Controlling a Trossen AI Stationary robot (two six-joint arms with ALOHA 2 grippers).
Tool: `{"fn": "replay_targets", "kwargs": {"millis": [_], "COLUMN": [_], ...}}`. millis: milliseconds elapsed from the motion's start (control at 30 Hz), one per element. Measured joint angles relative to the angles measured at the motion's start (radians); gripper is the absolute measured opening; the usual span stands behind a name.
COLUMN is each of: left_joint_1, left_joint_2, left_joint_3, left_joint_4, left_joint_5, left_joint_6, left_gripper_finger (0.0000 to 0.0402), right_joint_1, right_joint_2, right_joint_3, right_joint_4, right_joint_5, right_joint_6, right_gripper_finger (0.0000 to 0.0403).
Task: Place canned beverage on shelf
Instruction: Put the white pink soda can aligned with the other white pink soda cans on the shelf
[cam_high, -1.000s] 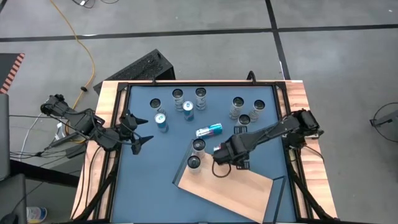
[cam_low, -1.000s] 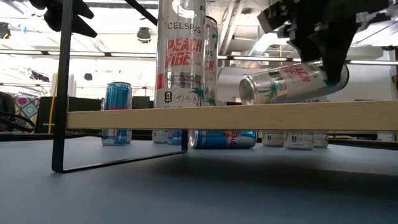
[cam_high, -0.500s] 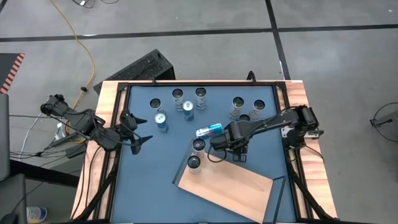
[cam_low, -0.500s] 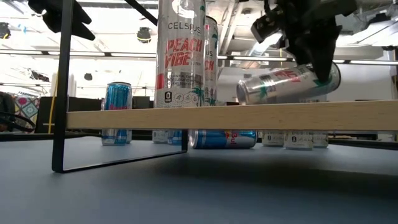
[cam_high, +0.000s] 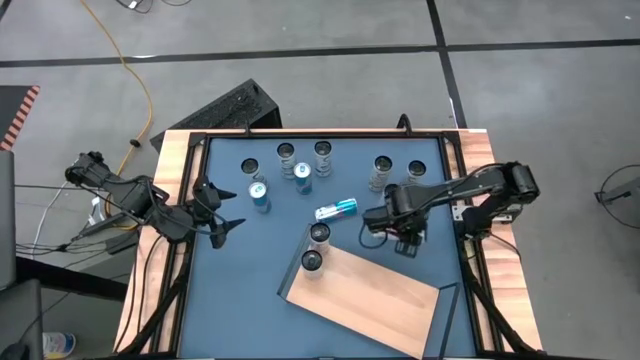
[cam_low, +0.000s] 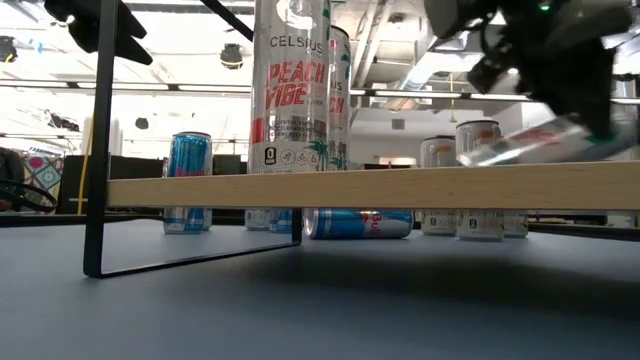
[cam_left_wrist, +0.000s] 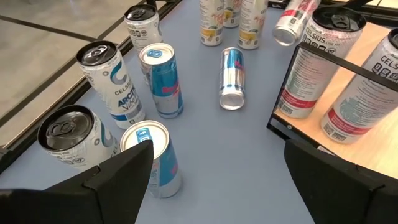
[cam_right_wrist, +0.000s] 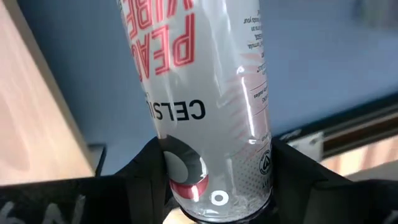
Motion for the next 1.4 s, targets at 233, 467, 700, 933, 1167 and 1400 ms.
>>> {"fn": "replay_targets", "kwargs": {"millis": [233,467,700,933,1167,1400], "left_joint_1": [0.0,0.0,0.0,-0.001,-0.001,-0.002], "left_joint_2": [0.0,0.0,0.0,0.0,0.0,0.0], "left_joint_3": [0.0,-0.001,-0.046,-0.063,-0.063,-0.063], "left_joint_4": [0.001,0.003,0.01,0.01,0.01,0.009], "left_joint_5": [-0.007,-0.009,-0.027,-0.027,-0.028,0.008], "left_joint_6": [-0.002,-0.001,-0.021,-0.033,-0.01,0.034], "left_gripper_finger": [0.0348,0.0348,0.0348,0.0348,0.0348,0.0348], "right_joint_1": [-0.002,-0.029,-0.127,-0.166,-0.22,-0.225], "right_joint_2": [-0.008,-0.007,-0.007,-0.061,-0.103,-0.089], "right_joint_3": [-0.058,-0.058,-0.058,-0.057,-0.057,-0.088], "right_joint_4": [0.0,0.0,0.001,0.001,-0.001,0.001], "right_joint_5": [-0.196,-0.318,-0.523,-0.763,-0.835,-0.957], "right_joint_6": [0.035,0.125,0.261,0.402,0.578,0.67], "right_gripper_finger": [0.0198,0.0198,0.0197,0.0197,0.0197,0.0197]}}
